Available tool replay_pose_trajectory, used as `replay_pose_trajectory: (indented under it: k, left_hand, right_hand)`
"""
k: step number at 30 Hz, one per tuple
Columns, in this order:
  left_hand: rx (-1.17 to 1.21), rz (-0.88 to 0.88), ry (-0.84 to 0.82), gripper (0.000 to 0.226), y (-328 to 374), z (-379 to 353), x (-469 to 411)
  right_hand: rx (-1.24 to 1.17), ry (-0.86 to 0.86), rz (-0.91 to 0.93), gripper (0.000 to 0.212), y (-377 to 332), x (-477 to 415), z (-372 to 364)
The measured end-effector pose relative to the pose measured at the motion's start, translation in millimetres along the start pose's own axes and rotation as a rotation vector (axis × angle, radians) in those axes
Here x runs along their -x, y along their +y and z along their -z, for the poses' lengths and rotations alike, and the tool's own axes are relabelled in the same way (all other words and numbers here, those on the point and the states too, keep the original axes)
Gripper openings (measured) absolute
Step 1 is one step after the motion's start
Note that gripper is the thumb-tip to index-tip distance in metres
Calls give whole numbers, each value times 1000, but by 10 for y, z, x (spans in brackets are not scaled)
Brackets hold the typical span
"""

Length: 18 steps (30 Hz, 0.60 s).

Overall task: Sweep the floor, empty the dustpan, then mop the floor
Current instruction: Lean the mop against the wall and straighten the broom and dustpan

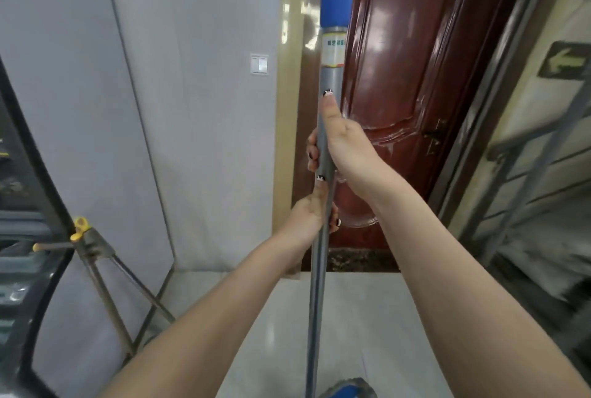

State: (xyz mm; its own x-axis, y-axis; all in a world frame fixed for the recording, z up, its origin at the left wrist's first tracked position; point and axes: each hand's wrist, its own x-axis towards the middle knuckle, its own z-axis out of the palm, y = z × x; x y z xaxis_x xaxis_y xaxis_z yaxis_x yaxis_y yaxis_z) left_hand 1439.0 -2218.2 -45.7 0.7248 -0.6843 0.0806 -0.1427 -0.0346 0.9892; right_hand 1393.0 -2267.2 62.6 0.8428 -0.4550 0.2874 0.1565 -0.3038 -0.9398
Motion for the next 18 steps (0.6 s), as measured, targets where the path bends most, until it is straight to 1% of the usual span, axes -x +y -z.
replay_pose_trajectory:
  k: [6,9,18]
  left_hand:
    - [-3,-64,18,58,-33,299,-676]
    - [-32,-73,17,63,-98,465,-1077]
    - [-68,-67,79,61,-25,902,-2407]
  right_hand:
    - [-20,-27,-9,62,122,-742,-108]
    - [-60,-18,-25,61,275,-1195,-195]
    - [-109,-58,5,64,623,-2717,-254]
